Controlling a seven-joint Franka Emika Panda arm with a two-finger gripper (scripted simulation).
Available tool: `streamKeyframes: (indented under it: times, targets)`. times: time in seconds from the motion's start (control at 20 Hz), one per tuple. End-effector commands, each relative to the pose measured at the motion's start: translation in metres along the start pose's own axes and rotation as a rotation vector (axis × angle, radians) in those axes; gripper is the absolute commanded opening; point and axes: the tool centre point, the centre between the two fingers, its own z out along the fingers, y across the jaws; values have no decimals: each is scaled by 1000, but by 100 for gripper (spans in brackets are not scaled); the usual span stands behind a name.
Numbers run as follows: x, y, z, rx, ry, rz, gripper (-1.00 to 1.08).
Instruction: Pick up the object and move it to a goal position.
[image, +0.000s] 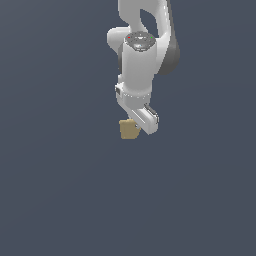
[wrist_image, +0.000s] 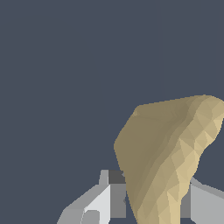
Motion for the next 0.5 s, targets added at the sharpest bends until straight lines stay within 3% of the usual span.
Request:
streamKeyframes:
  times: [0.0, 0.45]
  targets:
    - [-17, -6, -27, 0, 1, 0, -100]
    - [-78, -28, -124, -1, 3, 1, -100]
